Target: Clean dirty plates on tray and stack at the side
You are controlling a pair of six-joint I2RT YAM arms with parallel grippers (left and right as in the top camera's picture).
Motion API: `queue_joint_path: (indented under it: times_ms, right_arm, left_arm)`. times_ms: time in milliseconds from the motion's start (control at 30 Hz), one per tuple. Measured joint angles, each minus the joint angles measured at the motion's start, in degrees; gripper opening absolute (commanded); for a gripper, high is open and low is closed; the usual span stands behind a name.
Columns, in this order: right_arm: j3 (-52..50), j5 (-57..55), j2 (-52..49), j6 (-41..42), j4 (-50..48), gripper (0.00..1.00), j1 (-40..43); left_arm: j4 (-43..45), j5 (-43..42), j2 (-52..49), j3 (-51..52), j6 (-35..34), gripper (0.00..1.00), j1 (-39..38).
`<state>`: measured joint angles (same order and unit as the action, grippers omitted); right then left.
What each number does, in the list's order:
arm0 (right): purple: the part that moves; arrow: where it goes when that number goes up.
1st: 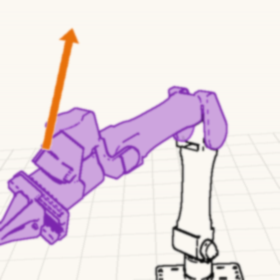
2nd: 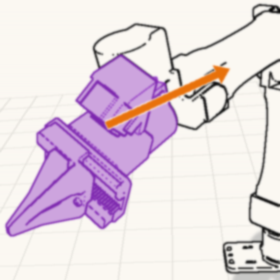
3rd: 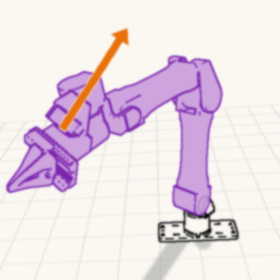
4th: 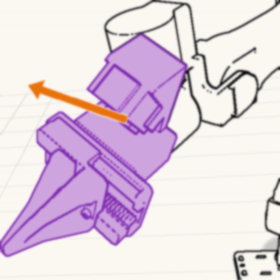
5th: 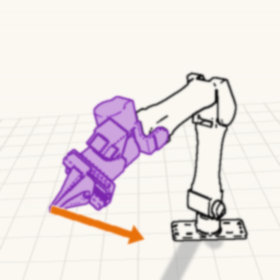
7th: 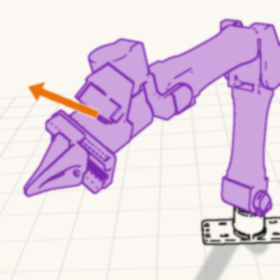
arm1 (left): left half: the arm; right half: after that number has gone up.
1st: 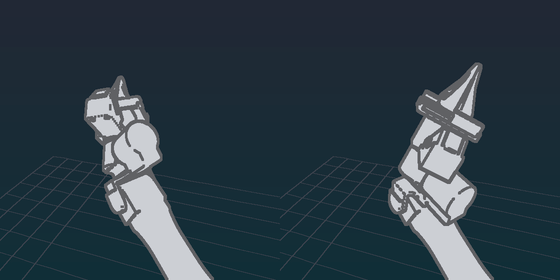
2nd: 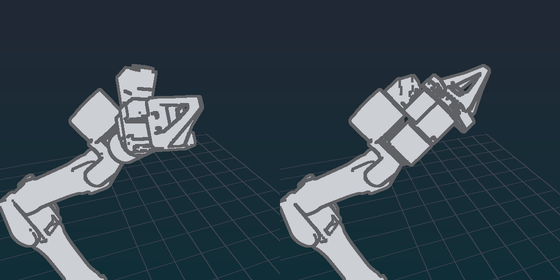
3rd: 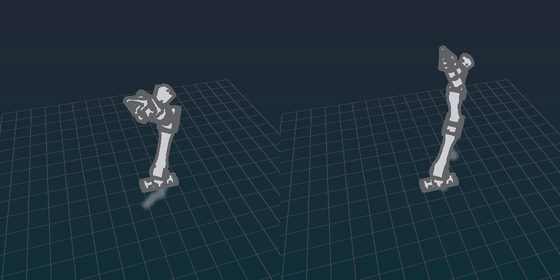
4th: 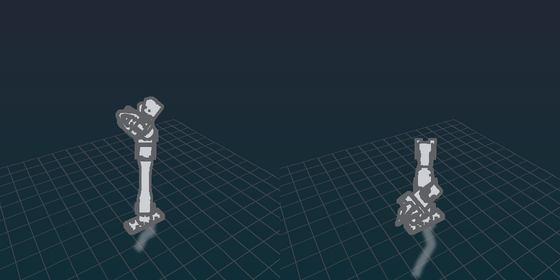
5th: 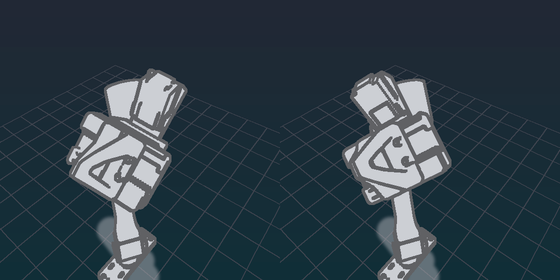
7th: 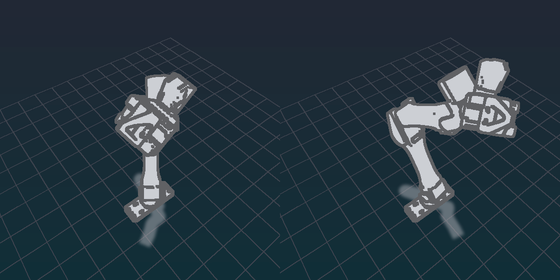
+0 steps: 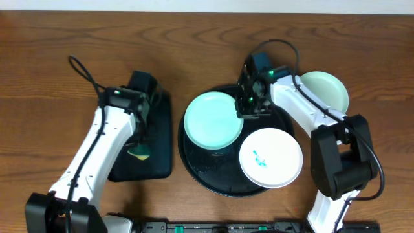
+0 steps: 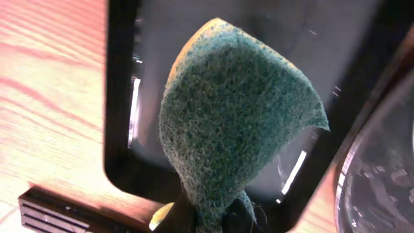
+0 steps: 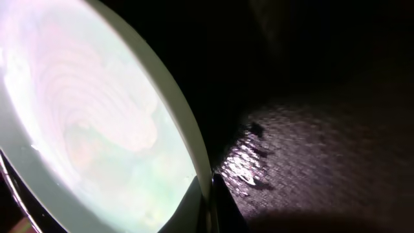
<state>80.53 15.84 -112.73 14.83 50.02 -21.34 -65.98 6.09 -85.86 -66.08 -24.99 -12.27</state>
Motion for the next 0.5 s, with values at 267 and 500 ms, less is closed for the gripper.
queue_joint_path:
  times_ms: [267,500]
  right_arm:
    - [6.84,-7.74,2.45,0.07,10.75,0.02,0.0]
    - [13.62,-10.12,3.28,0.0,26.16,0.01,0.0]
  left_arm:
    - [1.97,0.76,-0.92,0.39,1.09,0.07,3.23]
    - [3.06,0.98,-3.98,0.81,1.29,0.07,3.61]
